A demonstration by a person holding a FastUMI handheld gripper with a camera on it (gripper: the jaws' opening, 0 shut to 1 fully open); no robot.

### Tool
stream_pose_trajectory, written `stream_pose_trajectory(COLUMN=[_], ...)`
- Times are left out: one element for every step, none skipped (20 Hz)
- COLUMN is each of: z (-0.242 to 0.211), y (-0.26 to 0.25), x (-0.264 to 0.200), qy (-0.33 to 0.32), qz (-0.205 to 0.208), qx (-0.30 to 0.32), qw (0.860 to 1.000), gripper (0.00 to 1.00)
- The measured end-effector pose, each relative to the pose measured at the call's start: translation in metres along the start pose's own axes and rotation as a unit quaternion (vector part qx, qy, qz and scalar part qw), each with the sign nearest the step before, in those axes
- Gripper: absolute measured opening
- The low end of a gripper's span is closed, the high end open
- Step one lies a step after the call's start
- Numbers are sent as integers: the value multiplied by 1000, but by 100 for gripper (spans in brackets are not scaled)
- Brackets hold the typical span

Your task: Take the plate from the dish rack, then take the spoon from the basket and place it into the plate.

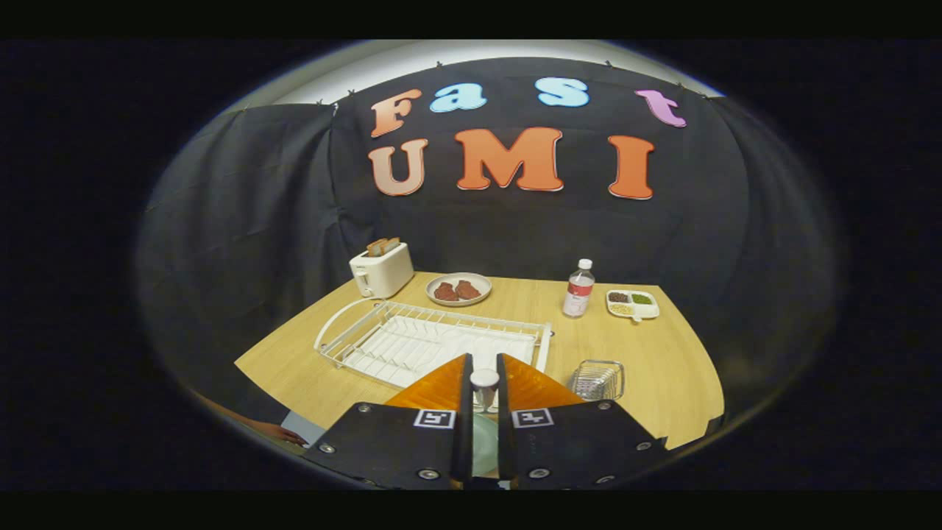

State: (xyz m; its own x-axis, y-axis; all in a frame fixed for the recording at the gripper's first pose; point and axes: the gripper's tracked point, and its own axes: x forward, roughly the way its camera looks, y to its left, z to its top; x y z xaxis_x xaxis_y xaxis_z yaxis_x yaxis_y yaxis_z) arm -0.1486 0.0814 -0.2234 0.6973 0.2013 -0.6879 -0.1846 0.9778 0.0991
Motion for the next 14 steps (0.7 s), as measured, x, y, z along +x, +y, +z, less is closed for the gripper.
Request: stream_pose_trajectory(z=[-2,-5,-8,-11,-16,-22,-29,-36,-43,-48,-54,-63,-72,-83], y=[6,13,18,24,27,30,35,40,44,46,47,47,47,48], x=[1,4,7,9,13,15,19,22,25,27,31,35,37,38], qy=[2,6,8,10,9,11,16,21,24,26,29,34,46,60], qz=[10,20,31,41,48,53,62,69,75,78,79,79,80,82], qx=[0,3,8,12,12,13,16,18,19,19,18,18,19,19], qw=[1000,1000,999,999,999,998,998,997,997,996,996,996,996,995], gripper=[14,14,14,14,14,14,14,14,14,14,14,14,14,14])
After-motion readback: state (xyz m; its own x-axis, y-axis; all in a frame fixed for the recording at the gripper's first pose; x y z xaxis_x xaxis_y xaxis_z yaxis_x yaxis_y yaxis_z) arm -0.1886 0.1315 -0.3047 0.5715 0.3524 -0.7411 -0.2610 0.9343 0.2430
